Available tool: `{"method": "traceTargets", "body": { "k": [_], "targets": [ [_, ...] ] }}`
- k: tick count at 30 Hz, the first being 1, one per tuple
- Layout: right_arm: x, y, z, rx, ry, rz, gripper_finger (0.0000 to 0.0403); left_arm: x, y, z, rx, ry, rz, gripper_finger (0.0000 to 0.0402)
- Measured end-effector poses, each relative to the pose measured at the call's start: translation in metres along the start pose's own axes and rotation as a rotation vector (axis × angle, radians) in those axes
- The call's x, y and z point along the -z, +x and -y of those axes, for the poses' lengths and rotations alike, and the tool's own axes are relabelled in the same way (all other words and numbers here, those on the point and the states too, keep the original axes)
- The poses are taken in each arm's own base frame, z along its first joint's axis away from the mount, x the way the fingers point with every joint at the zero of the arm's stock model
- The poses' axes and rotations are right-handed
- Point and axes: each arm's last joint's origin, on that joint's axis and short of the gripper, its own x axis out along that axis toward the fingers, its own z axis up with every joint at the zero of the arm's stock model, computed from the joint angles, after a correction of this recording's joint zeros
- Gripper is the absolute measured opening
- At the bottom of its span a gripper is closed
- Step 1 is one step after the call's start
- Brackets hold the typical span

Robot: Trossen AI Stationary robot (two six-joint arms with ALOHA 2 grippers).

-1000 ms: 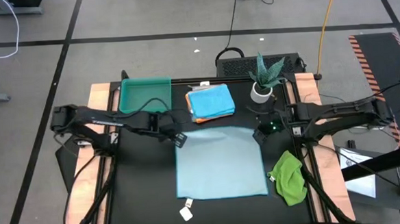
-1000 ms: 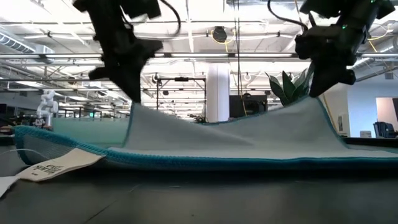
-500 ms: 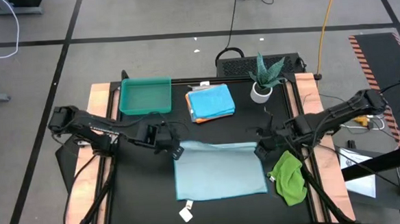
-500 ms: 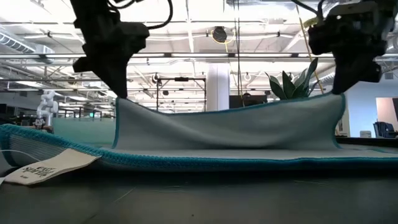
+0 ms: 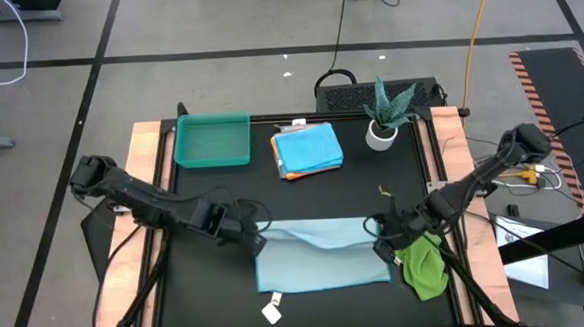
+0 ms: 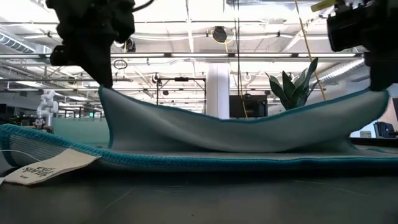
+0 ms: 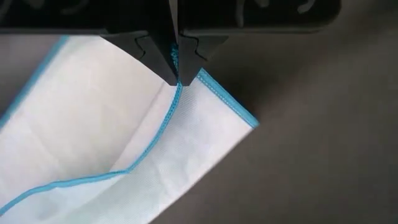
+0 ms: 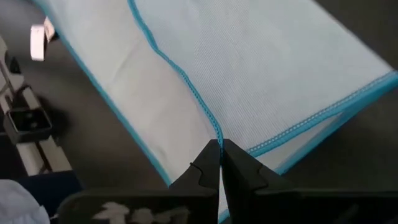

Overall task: Fold microfiber towels
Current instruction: Fold the light blue microfiber towel

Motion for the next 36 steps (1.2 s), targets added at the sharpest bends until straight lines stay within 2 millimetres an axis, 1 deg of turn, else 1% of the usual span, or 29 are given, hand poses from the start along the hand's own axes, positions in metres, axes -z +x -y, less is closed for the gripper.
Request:
{"method": "traceTargets", "body": {
  "k": [8,13,16,21,24,26,28,31,36],
  "targets": [
    [0.020,-0.005,-0.009,-0.045,-0.030,-0.049,0.0000,0.026,-0.007,0.018,0.089,-0.078,0.072,0.0000],
    [0.026,-0.013,-0.019,-0.080,-0.060,-0.043,0.0000,0.040,-0.011,0.024,0.119,-0.110,0.094,0.0000],
    [0.030,-0.014,-0.019,-0.072,-0.054,-0.051,0.0000,0.048,-0.013,0.026,0.131,-0.114,0.084,0.0000],
    [0.040,-0.009,-0.020,-0.039,-0.050,-0.080,0.0000,0.069,0.000,0.034,0.121,-0.121,0.033,0.0000],
    [0.044,-0.005,-0.020,-0.025,-0.043,-0.092,0.0000,0.079,0.016,0.043,0.134,-0.125,-0.017,0.0000],
    [0.046,-0.002,-0.021,-0.020,-0.041,-0.096,0.0000,0.085,0.025,0.045,0.130,-0.122,-0.046,0.0000],
    [0.048,0.000,-0.021,-0.010,-0.048,-0.100,0.0000,0.087,0.031,0.051,0.165,-0.129,-0.066,0.0000],
    [0.050,0.006,-0.021,0.014,-0.055,-0.107,0.0000,0.091,0.035,0.050,0.140,-0.118,-0.087,0.0000],
    [0.057,0.018,-0.025,0.023,-0.067,-0.151,0.0000,0.093,0.031,0.051,0.162,-0.132,-0.088,0.0000]
  ]
}}
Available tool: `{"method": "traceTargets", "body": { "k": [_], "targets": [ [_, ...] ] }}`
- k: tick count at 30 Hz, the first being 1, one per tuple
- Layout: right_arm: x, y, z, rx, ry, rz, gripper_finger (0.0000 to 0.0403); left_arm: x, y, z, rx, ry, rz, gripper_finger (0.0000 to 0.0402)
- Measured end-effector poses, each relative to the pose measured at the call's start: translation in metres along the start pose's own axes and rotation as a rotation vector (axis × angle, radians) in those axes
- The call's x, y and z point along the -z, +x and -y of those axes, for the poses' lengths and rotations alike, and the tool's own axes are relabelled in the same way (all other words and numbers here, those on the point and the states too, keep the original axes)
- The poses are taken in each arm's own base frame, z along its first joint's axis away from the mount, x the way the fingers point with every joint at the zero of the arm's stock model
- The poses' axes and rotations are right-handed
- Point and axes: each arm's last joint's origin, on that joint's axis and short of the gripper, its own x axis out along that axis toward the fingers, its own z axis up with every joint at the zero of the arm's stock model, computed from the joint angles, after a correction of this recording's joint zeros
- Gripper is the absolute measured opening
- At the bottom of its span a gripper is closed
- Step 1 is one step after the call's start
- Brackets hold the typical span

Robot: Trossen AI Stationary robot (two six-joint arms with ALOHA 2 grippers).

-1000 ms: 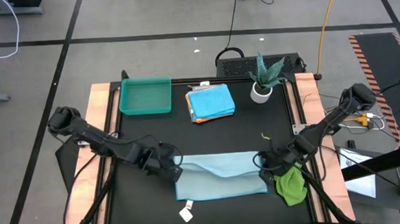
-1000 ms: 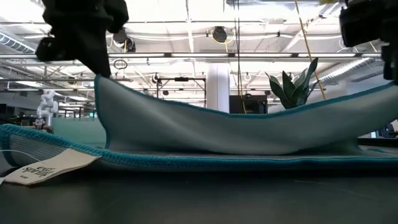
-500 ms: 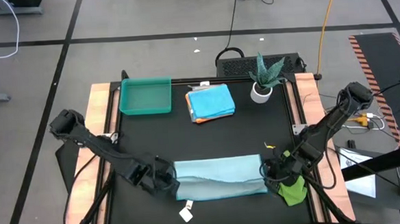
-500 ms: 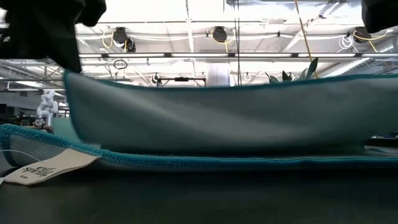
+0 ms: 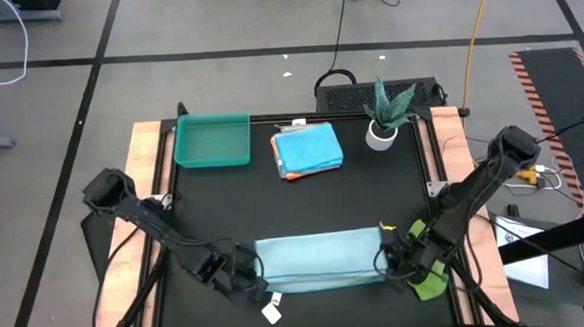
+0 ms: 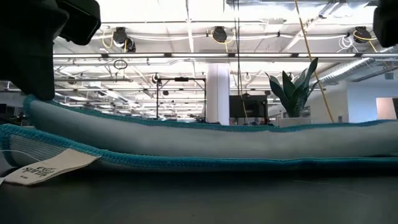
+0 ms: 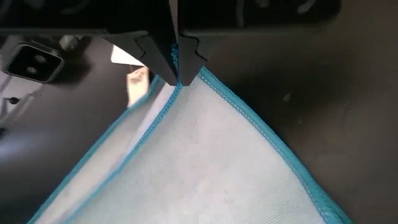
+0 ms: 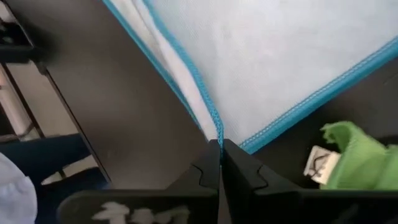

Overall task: Fold microfiber towels
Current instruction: Fold the light blue microfiber towel

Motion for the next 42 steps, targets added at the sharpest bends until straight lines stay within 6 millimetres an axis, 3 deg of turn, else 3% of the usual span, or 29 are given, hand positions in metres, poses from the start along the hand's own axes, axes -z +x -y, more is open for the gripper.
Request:
{"method": "traceTargets", "body": {
  "k": [12,21,27,34,42],
  "targets": [
    [0.007,0.011,-0.001,0.026,-0.006,-0.028,0.0004,0.007,-0.002,0.004,0.043,0.005,-0.011,0.0015],
    [0.007,0.011,0.000,0.041,-0.027,-0.029,0.0084,0.009,-0.002,0.004,0.042,0.003,-0.053,0.0070],
    [0.000,0.011,0.001,0.045,-0.038,0.003,0.0127,0.007,-0.002,0.004,0.042,-0.027,-0.009,0.0080],
    [-0.033,0.012,0.000,0.004,-0.050,0.105,0.0126,-0.019,0.002,0.005,0.043,-0.013,0.209,0.0081],
    [-0.058,0.012,0.008,0.046,-0.089,0.143,0.0086,-0.055,0.025,-0.006,-0.077,0.112,0.182,0.0081]
  ]
}}
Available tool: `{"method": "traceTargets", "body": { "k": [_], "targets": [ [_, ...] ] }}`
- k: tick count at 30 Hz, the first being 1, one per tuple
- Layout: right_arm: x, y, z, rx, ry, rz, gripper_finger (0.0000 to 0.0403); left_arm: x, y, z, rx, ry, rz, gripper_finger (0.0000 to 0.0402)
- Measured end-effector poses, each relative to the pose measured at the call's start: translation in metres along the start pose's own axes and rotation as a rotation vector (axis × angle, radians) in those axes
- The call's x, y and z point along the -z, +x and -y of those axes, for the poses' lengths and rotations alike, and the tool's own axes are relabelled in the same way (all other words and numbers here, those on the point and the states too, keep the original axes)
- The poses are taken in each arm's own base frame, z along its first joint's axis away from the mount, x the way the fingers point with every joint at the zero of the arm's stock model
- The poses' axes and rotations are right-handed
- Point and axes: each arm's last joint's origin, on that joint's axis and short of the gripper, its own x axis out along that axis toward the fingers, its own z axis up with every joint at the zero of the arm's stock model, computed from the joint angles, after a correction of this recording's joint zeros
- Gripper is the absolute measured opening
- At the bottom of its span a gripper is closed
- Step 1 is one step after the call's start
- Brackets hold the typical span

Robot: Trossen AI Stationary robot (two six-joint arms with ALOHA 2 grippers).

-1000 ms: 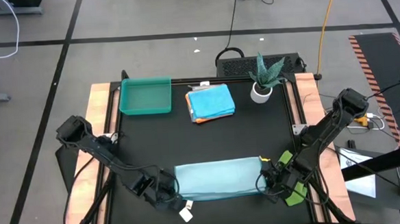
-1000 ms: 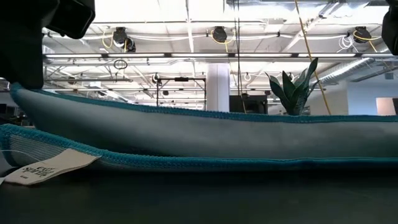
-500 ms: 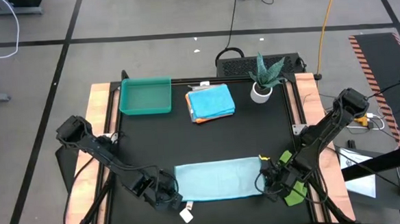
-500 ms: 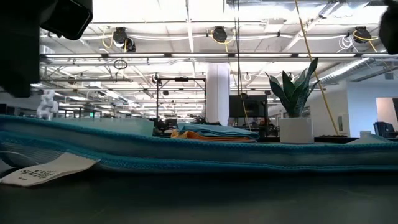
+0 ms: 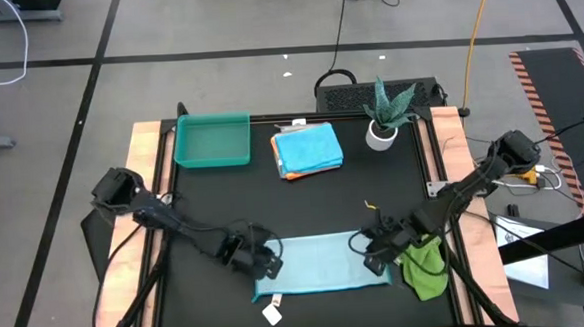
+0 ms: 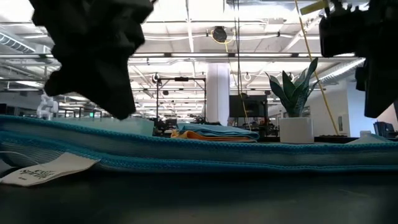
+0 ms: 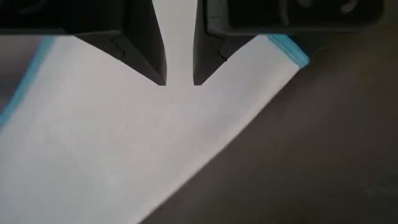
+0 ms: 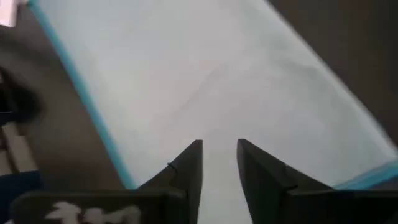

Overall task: Fold microfiber towels
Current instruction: Fold the light blue microfiber towel

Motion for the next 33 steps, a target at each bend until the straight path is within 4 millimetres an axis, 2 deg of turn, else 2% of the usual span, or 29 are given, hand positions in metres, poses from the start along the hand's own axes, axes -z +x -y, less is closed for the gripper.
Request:
{"method": "traceTargets", "body": {
  "k": [4,6,10,12,17,23,33],
  "targets": [
    [-0.005,0.001,0.007,0.046,-0.021,-0.007,0.0022,0.000,0.010,-0.008,-0.051,0.048,-0.125,0.0078],
    [-0.007,0.001,0.008,0.053,-0.029,-0.003,0.0008,0.003,0.014,-0.010,-0.060,0.067,-0.198,0.0065],
    [-0.013,0.004,0.012,0.078,-0.027,0.001,0.0003,0.010,0.019,-0.016,-0.114,0.095,-0.272,0.0017],
    [-0.014,0.010,0.016,0.101,-0.045,-0.008,0.0001,0.010,0.020,-0.016,-0.118,0.094,-0.268,0.0006],
    [-0.007,0.029,0.035,0.174,-0.033,-0.119,0.0000,0.001,0.023,-0.020,-0.150,0.078,-0.223,0.0009],
    [-0.006,0.041,0.047,0.197,-0.035,-0.138,0.0000,-0.006,0.024,-0.026,-0.194,0.071,-0.235,0.0008],
    [-0.043,0.043,0.073,0.217,-0.115,-0.099,0.0000,-0.021,0.025,-0.042,-0.312,0.037,-0.237,0.0010]
  ]
}}
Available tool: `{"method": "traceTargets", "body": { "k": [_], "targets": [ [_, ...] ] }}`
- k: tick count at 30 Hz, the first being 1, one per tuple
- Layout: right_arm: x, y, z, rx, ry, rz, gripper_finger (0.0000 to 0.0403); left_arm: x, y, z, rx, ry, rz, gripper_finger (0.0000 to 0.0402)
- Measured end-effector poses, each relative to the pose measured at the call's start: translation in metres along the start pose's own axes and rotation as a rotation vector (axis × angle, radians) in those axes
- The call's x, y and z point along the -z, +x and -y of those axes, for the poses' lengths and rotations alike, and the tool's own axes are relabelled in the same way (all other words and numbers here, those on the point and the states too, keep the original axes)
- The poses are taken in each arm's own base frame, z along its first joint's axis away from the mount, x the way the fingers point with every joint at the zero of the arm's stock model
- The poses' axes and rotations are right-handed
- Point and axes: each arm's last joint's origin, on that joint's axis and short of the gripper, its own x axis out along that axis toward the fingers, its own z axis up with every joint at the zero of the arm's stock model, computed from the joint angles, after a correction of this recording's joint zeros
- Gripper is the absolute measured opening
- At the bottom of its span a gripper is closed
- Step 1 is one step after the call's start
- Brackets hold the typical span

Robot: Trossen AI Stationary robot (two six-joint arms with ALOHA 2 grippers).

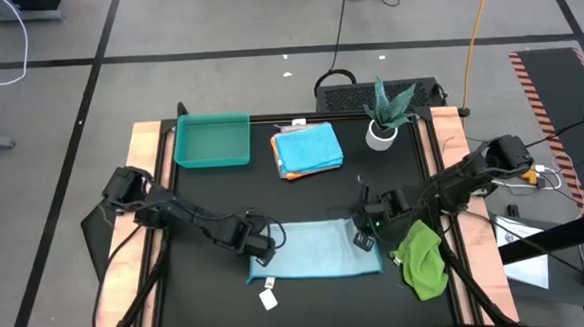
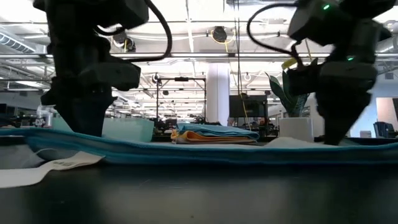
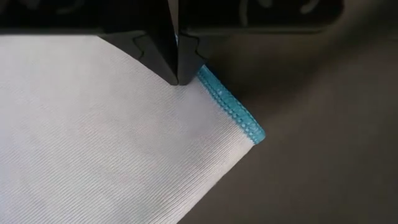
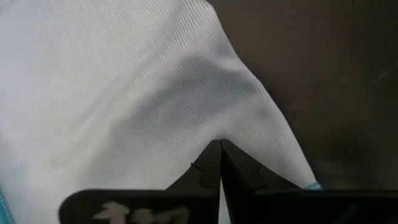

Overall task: Fold microfiber towels
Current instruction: Fold the light blue microfiber towel

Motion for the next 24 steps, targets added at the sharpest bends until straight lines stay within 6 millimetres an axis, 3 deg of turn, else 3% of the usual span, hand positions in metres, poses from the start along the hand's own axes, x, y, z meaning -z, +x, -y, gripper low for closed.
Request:
{"method": "traceTargets", "body": {
  "k": [8,16,24],
  "targets": [
    [-0.011,0.001,0.022,0.062,-0.028,-0.027,0.0000,-0.025,0.004,-0.014,-0.047,0.002,0.000,0.0012],
    [-0.012,-0.017,0.025,0.035,-0.023,0.028,0.0000,-0.033,0.000,-0.019,-0.034,0.004,0.017,0.0006],
    [-0.005,-0.056,0.030,-0.069,0.070,0.109,0.0002,-0.037,-0.046,-0.025,0.093,-0.019,0.125,0.0046]
  ]
}}
